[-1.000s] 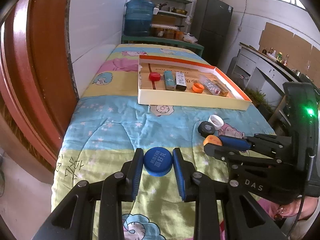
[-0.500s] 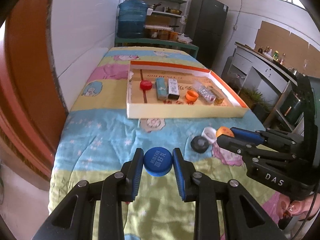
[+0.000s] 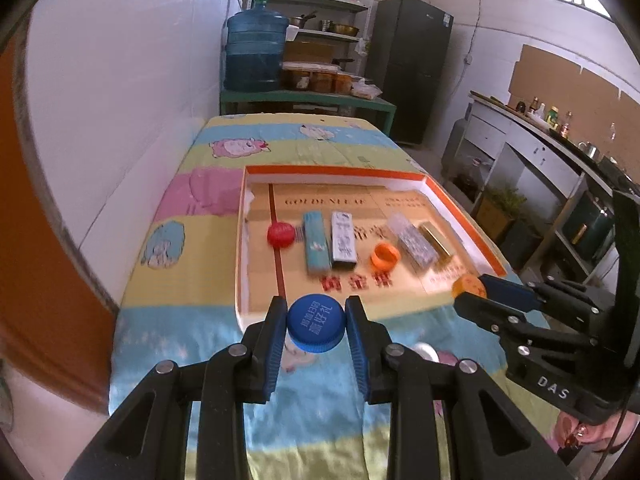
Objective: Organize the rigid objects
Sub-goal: 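Carry the blue and yellow-orange caps into the GOLDENLEAF box with both grippers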
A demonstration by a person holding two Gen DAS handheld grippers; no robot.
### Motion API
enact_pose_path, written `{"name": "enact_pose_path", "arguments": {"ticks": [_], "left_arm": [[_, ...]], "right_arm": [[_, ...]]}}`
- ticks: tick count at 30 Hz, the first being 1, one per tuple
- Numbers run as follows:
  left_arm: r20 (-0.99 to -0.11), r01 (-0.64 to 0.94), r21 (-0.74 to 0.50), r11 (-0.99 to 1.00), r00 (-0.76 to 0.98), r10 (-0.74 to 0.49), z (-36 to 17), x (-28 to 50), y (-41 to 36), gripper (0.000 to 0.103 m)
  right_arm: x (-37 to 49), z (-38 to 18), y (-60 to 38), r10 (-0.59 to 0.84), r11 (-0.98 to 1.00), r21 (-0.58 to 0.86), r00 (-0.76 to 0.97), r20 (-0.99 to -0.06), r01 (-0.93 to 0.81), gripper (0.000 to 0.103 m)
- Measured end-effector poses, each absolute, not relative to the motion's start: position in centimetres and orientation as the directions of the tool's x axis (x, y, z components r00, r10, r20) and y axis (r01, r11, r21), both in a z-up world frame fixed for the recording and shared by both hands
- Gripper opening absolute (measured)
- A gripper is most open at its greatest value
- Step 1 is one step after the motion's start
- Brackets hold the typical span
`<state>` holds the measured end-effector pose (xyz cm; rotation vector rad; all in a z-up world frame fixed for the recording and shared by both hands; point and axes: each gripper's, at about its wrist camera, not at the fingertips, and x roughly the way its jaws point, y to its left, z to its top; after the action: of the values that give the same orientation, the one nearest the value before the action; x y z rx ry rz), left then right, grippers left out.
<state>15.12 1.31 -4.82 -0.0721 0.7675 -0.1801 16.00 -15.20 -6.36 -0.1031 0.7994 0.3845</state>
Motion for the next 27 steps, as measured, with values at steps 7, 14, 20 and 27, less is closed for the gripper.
{"name": "enact_pose_path", "arguments": {"ticks": [7, 14, 20, 27], "left_arm": [[-0.693, 0.12, -0.106, 0.987, 0.703, -0.16, -4.8, 18.4, 1.2, 0.03], [-0.722, 0.106, -0.08, 0.991, 0.68, -0.13, -6.0, 21.0, 1.1, 0.03], [-0.752, 0.089, -0.073, 0.993, 0.65, -0.114, -7.6, 23.0, 1.3, 0.03], [-0.766, 0.078, -0.073, 0.994, 0.635, -0.106, -8.8, 24.7, 1.4, 0.03]], "right_arm": [[19.1, -6.5, -15.1, 0.305, 0.924, 0.064, 0.625, -0.719, -0.378, 0.03], [21.5, -7.4, -14.7, 0.303, 0.924, 0.074, 0.6, -0.741, -0.374, 0.03], [22.8, -8.6, -15.0, 0.301, 0.926, 0.091, 0.572, -0.763, -0.366, 0.03], [23.9, -9.7, -15.1, 0.294, 0.927, 0.096, 0.546, -0.785, -0.361, 0.03]]}}
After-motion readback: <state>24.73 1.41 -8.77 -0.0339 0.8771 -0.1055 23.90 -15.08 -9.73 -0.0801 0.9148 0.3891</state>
